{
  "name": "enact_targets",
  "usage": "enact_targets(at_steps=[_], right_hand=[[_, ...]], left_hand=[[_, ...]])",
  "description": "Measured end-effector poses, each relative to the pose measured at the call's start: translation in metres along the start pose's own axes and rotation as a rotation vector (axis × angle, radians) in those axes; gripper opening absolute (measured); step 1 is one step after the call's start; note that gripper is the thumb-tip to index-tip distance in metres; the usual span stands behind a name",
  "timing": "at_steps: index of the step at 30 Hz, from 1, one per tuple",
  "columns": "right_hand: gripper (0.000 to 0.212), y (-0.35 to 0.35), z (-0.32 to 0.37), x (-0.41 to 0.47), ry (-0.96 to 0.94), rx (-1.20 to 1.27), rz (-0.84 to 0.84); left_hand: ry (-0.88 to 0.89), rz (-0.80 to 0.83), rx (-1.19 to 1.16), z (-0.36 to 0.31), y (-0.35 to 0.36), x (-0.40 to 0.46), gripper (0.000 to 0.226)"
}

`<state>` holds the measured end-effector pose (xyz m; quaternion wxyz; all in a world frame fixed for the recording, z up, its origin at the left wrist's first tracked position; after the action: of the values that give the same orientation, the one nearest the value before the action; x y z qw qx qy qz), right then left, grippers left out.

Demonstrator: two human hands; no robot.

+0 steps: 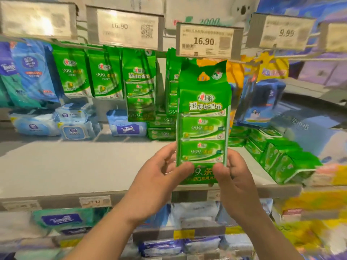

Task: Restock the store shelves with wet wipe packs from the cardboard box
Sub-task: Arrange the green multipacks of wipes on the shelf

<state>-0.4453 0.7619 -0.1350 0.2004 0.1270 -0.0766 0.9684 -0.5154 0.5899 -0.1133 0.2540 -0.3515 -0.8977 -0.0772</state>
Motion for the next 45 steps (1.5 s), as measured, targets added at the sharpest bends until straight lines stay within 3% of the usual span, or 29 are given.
enact_targets(at_steps=[4,8,26,33,40,45], right_hand=[[0.032,-0.005,0.013,0.012,-0.011,0.15,0.042],[0.027,0.0,0.019,0.027,-0.051,0.196,0.052],[0.031,-0.001,-0.003,0.049,0.069,0.177,-0.033],[0.033,0.012,-0.011,0.061,0.2,0.215,-0.022],[0.038,0.035,-0.003,0.092,0.192,0.32,-0.053],[0.034,0.048,0.005,0.117,0.269,0.46,-0.095]], left_hand=[[0.061,-0.072,-0.023,-0.004,0.005,0.008,0.047],[0.089,-0.108,-0.074,-0.008,0.002,0.019,0.044],[0.042,-0.1,-0.038,0.02,-0.004,0.039,0.043],[0.015,-0.201,-0.063,0.034,-0.015,0.049,0.04],[-0.019,-0.259,-0.032,0.038,-0.029,0.079,0.02],[-0.094,-0.313,-0.034,0.049,-0.04,0.107,0.036]])
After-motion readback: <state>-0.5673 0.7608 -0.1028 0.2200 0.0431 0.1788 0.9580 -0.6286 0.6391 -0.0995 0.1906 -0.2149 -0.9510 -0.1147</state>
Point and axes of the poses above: each hand's wrist, its own x-axis towards the middle knuckle, its own y-axis out of the palm, z = x × y, the point moved 1 cm from there along x, towards the middle knuckle, and after that the axes turned 12 degrees about y, right-handed, at the moved point
